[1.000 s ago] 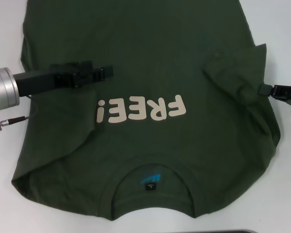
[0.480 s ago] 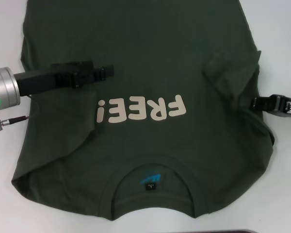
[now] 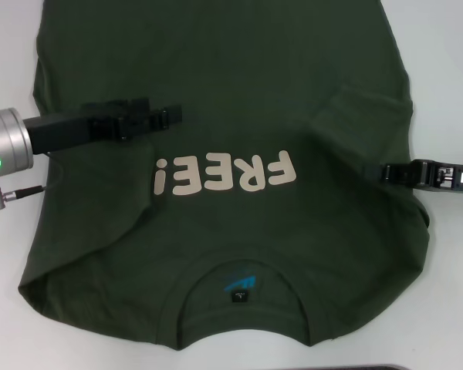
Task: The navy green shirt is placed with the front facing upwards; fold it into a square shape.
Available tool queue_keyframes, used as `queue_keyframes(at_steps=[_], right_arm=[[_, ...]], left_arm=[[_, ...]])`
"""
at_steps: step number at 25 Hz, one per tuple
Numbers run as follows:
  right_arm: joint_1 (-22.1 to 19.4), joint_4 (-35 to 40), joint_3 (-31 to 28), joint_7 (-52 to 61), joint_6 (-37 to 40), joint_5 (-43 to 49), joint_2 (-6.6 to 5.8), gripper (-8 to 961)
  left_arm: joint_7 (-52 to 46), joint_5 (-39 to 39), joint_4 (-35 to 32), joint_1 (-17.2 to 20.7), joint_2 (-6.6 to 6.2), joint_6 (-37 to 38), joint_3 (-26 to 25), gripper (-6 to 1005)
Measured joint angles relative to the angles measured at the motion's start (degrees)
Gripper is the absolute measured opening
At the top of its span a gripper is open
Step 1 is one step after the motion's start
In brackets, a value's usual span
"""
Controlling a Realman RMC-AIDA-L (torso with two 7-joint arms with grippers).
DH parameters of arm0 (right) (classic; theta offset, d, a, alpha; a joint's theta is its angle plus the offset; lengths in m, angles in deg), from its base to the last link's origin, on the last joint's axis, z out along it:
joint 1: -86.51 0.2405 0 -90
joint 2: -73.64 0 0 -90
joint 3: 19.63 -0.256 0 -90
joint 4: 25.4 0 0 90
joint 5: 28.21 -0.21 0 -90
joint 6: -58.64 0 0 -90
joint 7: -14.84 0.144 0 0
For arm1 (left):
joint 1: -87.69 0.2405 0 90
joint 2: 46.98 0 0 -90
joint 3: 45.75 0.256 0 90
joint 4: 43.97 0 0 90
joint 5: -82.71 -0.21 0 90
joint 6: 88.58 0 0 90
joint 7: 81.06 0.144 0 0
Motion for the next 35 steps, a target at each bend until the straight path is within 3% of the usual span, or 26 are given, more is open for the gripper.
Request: queue_keyframes(at_steps=[6, 16, 22, 33, 35], right_arm=[[0.42, -0.04, 0.34, 1.4, -0.06, 0.38, -0.08, 14], [0.12, 0.68, -2.06, 0.95, 3.19, -1.07, -1.12, 494], [-1.51, 0.75, -5.92, -0.39, 4.95, -1.28, -2.45, 710], [-5.29, 0.76, -8.58, -2.07, 8.04, -1.05, -4.38, 733], [-6.07, 0.75, -8.59, -1.62, 8.04, -0.95, -4.49, 842]], left_arm=[[0.0, 0.0, -0.26, 0.0, -0.07, -0.09, 0.0, 887], [0.08, 0.0, -0.27, 0.0, -0.09, -0.42, 0.0, 888], [0.18, 0.0, -0.27, 0.0, -0.06, -0.47, 0.0, 888], [0.17, 0.06, -0.35, -0.75, 0.0, -0.16, 0.0, 887], [0.16, 0.08, -0.36, -0.81, 0.01, -0.16, 0.0, 887]])
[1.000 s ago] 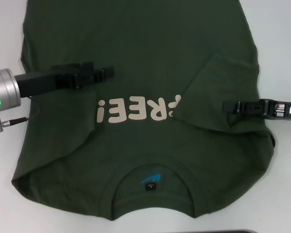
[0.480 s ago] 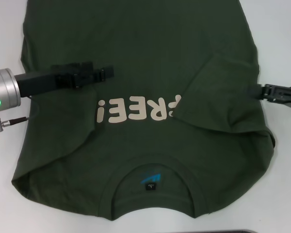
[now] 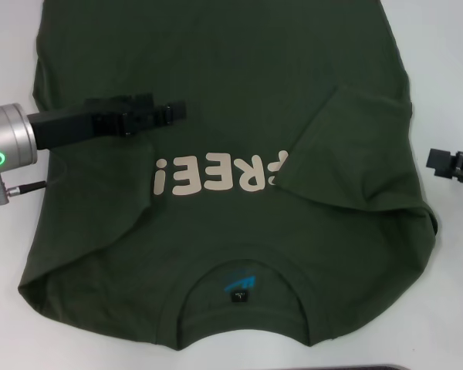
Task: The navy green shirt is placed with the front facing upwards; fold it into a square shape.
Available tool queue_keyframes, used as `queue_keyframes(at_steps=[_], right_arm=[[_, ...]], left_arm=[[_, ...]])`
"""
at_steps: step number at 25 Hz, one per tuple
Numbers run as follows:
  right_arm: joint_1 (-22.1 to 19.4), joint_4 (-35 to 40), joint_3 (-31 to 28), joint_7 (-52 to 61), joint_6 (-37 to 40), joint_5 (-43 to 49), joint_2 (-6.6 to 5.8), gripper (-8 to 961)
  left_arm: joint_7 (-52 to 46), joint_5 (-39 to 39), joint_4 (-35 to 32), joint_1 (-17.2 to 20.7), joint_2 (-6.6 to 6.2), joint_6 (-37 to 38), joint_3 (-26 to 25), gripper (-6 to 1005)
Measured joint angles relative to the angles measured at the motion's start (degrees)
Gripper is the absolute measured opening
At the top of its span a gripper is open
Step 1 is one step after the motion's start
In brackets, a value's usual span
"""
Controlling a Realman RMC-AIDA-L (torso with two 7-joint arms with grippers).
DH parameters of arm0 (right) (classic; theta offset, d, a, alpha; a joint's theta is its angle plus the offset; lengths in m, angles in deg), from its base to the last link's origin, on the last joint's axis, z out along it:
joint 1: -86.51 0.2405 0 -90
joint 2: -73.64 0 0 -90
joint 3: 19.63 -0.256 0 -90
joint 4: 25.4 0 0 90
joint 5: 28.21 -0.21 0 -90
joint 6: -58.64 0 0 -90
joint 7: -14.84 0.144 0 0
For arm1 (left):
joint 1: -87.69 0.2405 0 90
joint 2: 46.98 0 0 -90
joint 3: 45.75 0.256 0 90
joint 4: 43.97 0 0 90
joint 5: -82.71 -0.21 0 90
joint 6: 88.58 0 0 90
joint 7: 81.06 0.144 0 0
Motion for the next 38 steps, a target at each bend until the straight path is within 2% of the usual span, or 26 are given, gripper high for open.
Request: queue_keyframes(at_steps=[6, 10, 24, 36, 38], right_arm=[[-1.51, -0.43, 0.53, 1.12, -0.85, 0.82, -0.03, 934], [-1.64, -0.69, 0.33, 1.33, -2.04, 2.92, 0.14, 935], [-0.6, -0.77, 0.93, 1.28, -5.97, 6.06, 1.91, 935], [-0.55, -0.8, 0.67, 0.89, -2.95, 6.06, 1.39, 916], [-0.5, -0.8, 0.74, 0.89, -2.74, 6.06, 1.33, 876]], left_arm=[[-0.03, 0.01, 0.0, -0.04, 0.0, -0.14, 0.0, 888], [-0.05, 0.01, -0.07, -0.06, 0.0, -0.2, 0.0, 888], [0.43, 0.0, -0.09, -0.01, 0.0, -0.25, 0.0, 888], [0.46, 0.0, -0.83, -0.34, 0.0, -0.38, 0.0, 888], [0.46, 0.0, -0.85, -0.34, 0.0, -0.38, 0.0, 888]])
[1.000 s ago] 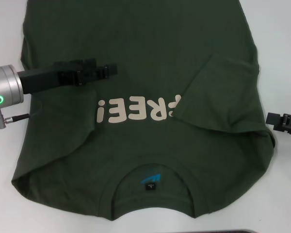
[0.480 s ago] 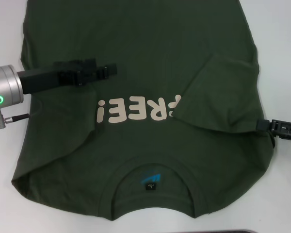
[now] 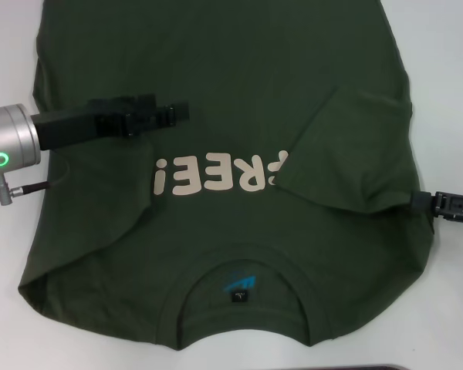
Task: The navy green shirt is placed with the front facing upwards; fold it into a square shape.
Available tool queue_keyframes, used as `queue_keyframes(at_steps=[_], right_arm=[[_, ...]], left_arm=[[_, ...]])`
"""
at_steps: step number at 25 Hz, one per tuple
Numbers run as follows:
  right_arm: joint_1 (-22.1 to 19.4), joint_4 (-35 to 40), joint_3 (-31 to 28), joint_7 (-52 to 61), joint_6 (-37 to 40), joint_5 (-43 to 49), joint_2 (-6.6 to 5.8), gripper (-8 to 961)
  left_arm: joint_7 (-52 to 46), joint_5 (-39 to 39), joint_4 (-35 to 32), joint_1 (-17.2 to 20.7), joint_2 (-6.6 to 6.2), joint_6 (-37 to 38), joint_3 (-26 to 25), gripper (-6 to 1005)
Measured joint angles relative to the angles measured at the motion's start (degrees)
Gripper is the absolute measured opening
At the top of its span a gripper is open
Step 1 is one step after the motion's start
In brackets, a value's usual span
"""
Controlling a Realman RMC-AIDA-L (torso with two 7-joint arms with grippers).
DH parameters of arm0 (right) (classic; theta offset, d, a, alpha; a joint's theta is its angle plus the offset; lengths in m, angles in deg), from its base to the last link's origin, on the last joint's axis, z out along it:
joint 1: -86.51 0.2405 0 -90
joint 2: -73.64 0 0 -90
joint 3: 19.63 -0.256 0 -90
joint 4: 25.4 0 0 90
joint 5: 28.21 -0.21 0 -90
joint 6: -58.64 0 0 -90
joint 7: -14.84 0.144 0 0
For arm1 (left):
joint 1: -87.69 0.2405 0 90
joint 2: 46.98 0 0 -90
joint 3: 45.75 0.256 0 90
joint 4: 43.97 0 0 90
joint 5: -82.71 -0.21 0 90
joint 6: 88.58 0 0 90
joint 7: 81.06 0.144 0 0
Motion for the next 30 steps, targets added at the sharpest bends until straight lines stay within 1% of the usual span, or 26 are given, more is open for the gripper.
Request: queue_keyframes(at_steps=[3, 11, 16, 20, 24, 30], right_arm=[[0.11, 0.0, -0.06, -0.07, 1.54, -0.1, -0.05, 816], [1.72, 0.0, 0.14, 0.19, 3.81, -0.15, -0.03, 816], [3.18, 0.0, 0.72, 0.42, 4.35, -0.07, 0.49, 815], [3.84, 0.0, 1.05, 0.44, 5.65, -0.04, 0.63, 815], [3.17, 0.0, 0.51, 0.45, 5.7, -0.03, 0.34, 815], [0.95, 0.61, 0.09, 0.42, 3.41, -0.13, -0.36, 815]], left_arm=[[0.0, 0.0, -0.02, 0.0, 0.0, 0.0, 0.0, 888], [0.0, 0.0, -0.13, -0.13, 0.0, -0.06, 0.0, 887], [0.0, 0.0, -0.16, -0.16, 0.0, -0.08, 0.0, 887], [0.0, 0.0, -0.42, -0.16, -0.04, -0.08, 0.0, 888], [0.01, 0.0, -0.52, -0.16, -0.04, -0.08, 0.0, 888], [0.1, 0.0, -0.63, -0.16, 0.0, -0.08, 0.0, 888]])
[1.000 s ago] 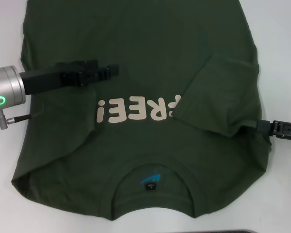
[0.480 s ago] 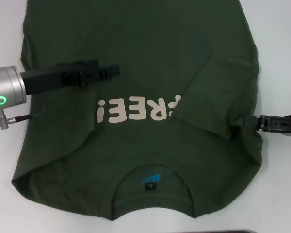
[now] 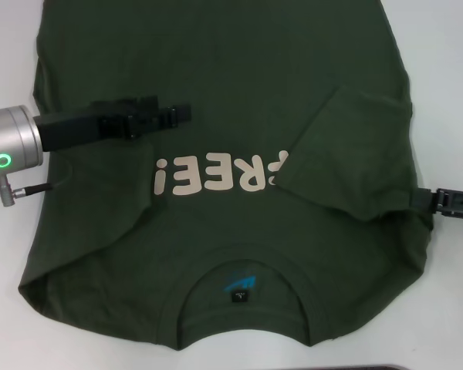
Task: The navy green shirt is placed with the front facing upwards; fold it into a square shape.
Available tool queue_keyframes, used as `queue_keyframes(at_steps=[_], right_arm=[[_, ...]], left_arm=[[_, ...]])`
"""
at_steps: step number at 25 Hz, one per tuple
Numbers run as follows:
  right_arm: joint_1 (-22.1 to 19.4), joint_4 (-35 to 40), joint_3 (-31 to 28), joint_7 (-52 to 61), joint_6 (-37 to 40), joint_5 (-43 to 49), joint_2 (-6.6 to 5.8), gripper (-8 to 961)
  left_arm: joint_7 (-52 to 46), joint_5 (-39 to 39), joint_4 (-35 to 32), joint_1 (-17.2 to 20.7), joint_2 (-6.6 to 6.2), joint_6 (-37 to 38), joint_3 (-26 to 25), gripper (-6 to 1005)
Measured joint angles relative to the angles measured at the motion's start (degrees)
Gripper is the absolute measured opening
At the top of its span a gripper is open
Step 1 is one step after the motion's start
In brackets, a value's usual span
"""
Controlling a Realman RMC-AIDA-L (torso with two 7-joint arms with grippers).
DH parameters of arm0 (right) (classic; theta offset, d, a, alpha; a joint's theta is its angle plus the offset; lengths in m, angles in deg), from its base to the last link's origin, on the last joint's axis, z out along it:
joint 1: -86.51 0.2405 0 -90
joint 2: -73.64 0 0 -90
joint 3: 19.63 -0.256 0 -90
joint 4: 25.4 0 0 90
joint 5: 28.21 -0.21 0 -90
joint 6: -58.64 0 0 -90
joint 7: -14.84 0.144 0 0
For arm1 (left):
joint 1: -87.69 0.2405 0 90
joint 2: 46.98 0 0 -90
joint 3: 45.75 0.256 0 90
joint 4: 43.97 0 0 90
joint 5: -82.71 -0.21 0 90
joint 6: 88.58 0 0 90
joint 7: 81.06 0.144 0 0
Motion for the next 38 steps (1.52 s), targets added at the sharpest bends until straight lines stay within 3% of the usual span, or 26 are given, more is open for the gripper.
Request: queue_keyframes(at_steps=[8, 17, 38], right_arm=[[-2.04, -0.43, 0.24, -0.04, -2.88, 1.01, -0.3, 816], [-2.33, -0.61, 0.55, -0.47, -3.6, 1.68, 0.73, 815], [-3.68, -0.33, -1.18, -3.7, 9.37, 1.17, 0.43, 815]], left_arm=[[0.04, 0.0, -0.1, 0.04, 0.0, 0.0, 0.0, 887], [0.16, 0.0, -0.39, 0.17, 0.0, 0.0, 0.0, 887], [0.81, 0.0, -0.82, -0.26, 0.01, -0.08, 0.0, 888]])
